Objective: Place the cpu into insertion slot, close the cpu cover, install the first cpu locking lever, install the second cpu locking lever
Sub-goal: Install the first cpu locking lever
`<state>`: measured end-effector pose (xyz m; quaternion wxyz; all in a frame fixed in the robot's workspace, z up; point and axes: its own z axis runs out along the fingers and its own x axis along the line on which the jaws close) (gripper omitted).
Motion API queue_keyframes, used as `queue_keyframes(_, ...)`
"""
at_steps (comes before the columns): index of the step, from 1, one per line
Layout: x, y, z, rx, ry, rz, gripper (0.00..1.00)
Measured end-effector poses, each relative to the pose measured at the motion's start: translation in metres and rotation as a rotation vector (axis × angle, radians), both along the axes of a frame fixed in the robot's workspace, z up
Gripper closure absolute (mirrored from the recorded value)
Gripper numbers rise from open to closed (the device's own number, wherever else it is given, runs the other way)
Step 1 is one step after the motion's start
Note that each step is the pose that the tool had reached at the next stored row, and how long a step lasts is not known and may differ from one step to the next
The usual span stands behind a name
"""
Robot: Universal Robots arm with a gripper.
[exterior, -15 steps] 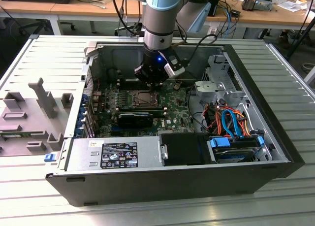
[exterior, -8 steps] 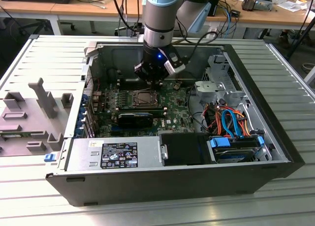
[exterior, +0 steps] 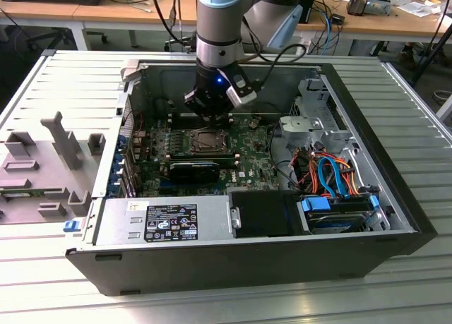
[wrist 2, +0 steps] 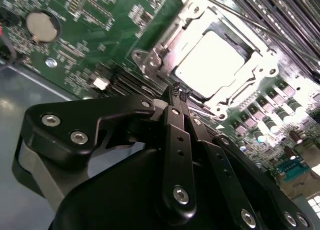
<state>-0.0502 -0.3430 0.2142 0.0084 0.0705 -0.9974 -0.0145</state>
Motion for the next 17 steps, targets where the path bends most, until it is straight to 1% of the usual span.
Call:
queue_keyframes(5,-0.015,0.0,0.0,0.0012,-0.0099,0.0,0.89)
queue_keyframes(9,-0.027,0.0001,-0.0001,0.0034,-0.0162,0.0,0.89)
queue_keyframes(10,-0.032,0.0002,-0.0001,0.0041,-0.018,0.0,0.89)
queue_keyframes(12,-0.035,0.001,-0.0001,0.0046,-0.0187,0.0,0.89)
queue_keyframes(17,-0.036,0.0046,-0.0003,0.0048,-0.0188,0.0,0.89)
